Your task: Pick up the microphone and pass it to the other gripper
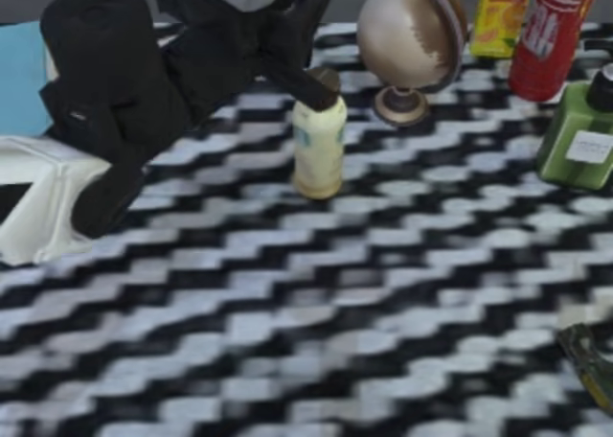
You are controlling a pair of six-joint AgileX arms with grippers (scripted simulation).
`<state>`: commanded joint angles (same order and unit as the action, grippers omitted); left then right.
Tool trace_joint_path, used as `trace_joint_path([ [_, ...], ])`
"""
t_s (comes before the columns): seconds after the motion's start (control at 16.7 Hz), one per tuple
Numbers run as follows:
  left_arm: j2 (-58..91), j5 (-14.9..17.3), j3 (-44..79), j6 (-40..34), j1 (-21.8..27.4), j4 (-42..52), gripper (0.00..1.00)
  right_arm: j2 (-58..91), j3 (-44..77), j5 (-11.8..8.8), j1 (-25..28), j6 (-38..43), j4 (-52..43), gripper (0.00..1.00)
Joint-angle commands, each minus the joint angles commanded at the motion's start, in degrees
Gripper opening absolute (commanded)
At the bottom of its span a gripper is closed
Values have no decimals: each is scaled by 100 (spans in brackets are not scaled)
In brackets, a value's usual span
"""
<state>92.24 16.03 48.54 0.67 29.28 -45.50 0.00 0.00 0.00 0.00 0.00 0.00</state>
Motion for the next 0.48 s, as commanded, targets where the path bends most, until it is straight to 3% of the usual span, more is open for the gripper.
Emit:
trace_joint_path([
  [0.24,-546,-701,-239,-42,661,105,0,0,0,0,0,0,0,100],
  [0.48,-561,-719,-225,-39,674,103,0,0,0,0,0,0,0,100],
])
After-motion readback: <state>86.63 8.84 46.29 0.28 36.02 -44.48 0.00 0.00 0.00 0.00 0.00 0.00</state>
